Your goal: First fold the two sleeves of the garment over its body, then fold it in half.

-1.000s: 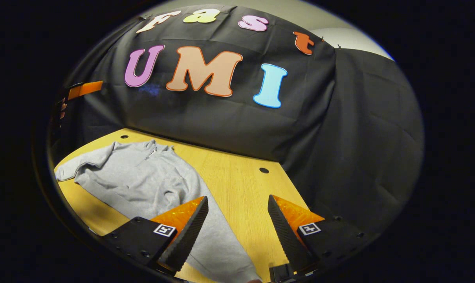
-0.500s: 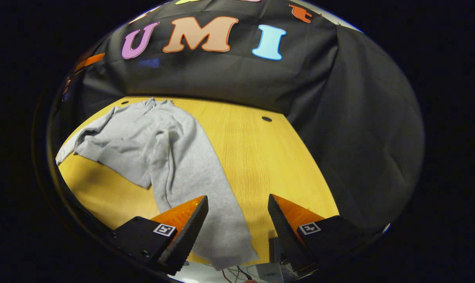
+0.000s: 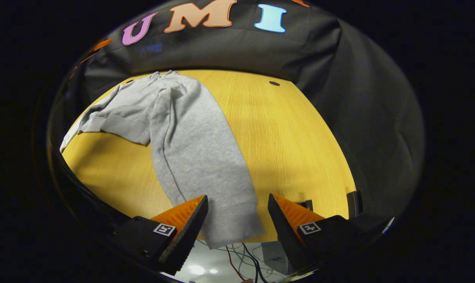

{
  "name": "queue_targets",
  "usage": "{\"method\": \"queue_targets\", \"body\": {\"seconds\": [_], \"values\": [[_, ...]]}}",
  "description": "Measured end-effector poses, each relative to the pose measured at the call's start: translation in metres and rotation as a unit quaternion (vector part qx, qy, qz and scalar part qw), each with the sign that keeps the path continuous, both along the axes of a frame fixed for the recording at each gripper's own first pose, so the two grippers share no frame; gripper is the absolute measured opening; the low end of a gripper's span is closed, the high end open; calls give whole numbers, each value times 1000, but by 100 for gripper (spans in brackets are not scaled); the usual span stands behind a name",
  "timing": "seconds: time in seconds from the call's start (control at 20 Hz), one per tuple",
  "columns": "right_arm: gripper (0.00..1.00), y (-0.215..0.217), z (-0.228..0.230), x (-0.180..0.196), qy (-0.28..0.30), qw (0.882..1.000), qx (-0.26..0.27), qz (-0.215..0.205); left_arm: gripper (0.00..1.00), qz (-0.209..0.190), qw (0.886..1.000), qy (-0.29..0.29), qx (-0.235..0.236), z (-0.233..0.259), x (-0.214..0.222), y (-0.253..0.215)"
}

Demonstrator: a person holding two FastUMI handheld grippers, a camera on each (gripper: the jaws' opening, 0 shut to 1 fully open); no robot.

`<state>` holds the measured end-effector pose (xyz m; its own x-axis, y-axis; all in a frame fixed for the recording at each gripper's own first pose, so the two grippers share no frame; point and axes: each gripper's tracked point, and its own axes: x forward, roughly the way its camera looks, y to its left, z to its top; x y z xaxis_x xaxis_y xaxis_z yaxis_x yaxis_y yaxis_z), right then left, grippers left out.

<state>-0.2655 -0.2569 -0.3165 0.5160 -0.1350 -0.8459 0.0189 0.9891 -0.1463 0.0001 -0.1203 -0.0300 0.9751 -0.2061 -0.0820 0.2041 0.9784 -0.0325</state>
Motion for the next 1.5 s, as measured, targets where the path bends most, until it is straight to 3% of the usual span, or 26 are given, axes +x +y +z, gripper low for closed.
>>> {"method": "queue_targets", "body": {"seconds": [0.35, 0.4, 0.6, 0.65, 0.75, 0.8, 0.85, 1.25, 1.45, 1.5], "values": [[96, 4, -15, -9, 20, 999, 40, -3, 96, 2, 1000, 8, 4, -5, -4, -15], [92, 6, -17, -10, 26, 998, 55, -6, 99, 3, 1000, 7, 5, -4, -4, -17], [60, 15, -22, -10, 37, 993, 111, -27, 96, 8, 1000, 11, 8, -4, -6, -29], [57, 20, -23, -11, 41, 991, 127, -24, 99, 11, 1000, 12, 10, -6, -6, -30], [18, 26, -23, -10, 45, 988, 147, -21, 96, 23, 1000, 16, 14, -8, -8, -28], [15, 27, -21, -10, 49, 987, 152, -25, 100, 31, 999, 17, 18, -9, -9, -26], [12, 30, -24, -9, 49, 985, 164, -27, 97, 38, 999, 16, 21, -8, -10, -23], [12, 40, 3, 26, 5, 969, 225, -105, 96, 52, 998, 1, 28, -5, 8, 10], [12, 56, 38, 70, -40, 961, 249, -109, 100, 57, 998, -3, 25, -3, 18, 29], [12, 60, 46, 83, -52, 960, 254, -106, 96, 58, 998, -6, 26, -2, 18, 33]]}}
